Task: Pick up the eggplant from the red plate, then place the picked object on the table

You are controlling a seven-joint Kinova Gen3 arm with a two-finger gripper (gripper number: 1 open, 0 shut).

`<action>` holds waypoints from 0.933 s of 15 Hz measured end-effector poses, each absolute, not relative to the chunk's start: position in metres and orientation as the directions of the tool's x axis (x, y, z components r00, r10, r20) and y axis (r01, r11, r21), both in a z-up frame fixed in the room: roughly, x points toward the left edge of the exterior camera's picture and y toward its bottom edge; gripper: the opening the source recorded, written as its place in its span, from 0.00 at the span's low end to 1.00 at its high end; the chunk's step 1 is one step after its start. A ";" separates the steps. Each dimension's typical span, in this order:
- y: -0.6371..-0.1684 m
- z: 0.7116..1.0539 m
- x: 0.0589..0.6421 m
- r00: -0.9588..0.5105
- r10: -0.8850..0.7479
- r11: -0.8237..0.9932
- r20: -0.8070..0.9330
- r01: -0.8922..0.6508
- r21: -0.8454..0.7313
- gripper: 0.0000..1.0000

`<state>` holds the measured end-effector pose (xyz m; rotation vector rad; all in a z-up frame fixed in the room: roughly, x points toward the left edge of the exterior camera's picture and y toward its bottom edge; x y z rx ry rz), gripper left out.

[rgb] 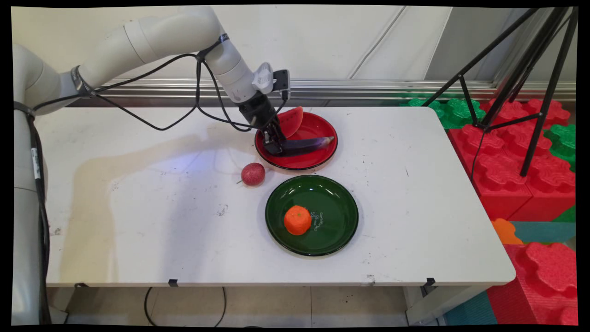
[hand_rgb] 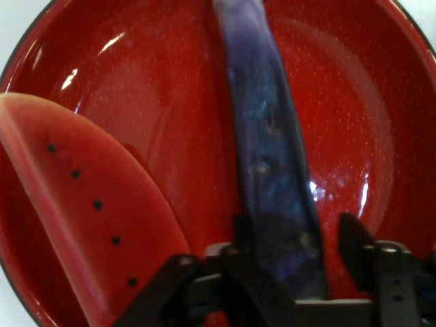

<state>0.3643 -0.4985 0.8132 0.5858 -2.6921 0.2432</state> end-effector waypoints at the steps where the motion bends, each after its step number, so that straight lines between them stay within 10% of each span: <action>1: -0.499 0.813 0.363 -0.844 -0.366 0.899 0.393 -0.430 -0.086 0.00; 14: -0.499 0.819 0.361 -0.838 -0.367 0.897 0.404 -0.434 -0.086 0.00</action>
